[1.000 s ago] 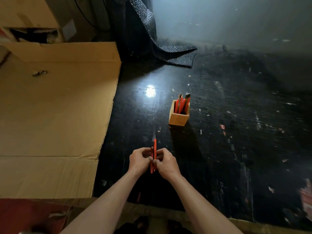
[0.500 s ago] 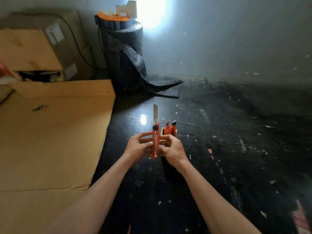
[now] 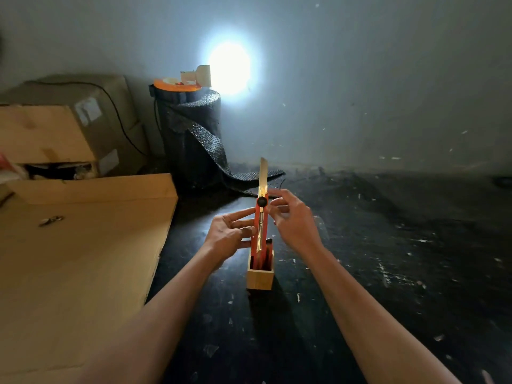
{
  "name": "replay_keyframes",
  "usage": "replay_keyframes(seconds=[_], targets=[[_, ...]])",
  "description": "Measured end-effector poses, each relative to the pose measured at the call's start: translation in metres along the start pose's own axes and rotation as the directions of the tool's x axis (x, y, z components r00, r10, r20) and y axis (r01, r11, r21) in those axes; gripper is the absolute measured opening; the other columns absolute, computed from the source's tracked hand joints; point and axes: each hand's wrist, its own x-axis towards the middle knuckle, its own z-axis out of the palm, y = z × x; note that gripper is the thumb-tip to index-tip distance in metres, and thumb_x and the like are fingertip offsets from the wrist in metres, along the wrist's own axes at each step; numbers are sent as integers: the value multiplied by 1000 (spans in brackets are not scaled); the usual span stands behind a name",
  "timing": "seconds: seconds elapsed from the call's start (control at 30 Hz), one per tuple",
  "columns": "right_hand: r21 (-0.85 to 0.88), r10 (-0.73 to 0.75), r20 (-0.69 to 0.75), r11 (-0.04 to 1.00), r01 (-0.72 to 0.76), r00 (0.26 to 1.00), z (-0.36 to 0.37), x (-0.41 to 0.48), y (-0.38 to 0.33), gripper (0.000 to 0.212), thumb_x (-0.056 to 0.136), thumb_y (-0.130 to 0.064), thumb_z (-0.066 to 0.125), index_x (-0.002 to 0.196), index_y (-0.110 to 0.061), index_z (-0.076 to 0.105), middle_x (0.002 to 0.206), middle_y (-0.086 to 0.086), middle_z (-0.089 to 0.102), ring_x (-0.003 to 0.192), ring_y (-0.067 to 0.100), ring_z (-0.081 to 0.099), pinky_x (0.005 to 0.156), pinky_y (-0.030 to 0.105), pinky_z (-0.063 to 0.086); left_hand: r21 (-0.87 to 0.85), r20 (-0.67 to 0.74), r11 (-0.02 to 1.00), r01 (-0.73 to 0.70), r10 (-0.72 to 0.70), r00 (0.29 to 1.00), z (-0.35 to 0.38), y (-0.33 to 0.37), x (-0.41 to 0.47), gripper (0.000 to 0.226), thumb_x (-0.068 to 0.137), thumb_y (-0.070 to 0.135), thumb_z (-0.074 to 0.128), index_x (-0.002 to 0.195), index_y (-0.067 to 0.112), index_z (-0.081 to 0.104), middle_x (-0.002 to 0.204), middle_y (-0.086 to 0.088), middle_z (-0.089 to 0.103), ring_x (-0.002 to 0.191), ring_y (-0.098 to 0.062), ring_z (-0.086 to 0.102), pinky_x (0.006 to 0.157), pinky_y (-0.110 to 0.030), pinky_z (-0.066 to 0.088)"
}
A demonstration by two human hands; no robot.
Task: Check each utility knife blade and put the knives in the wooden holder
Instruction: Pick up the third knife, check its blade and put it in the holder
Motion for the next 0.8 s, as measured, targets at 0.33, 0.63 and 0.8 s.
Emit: replay_keyframes(seconds=[0.33,0.63,0.8], targets=[[-9,-47,25,999,47,999,-18,36,-11,14,96,-23,68,110,-25,69,107,-3,74,96,12,70,88,43,62,28,3,997,-75,75,997,13,28,14,60,85,-30,45,121,11,71,102,-16,80,85,-28,77,71,-43,66],[-48,-89,38,995,91,995,-19,44,-11,17,98,-27,64,115,-23,66,117,1,72,97,11,64,89,35,58,63,18,994,-89,88,996,17,35,16,58,86,-28,50,119,15,71,97,-9,82,85,-24,79,65,-37,65],[-33,-99,85,994,103,991,-21,46,-12,15,97,-20,67,111,-22,70,109,-8,69,98,11,65,88,32,57,46,3,995,-92,92,996,18,35,16,64,82,-32,42,123,9,70,100,-15,80,87,-30,78,68,-42,65]])
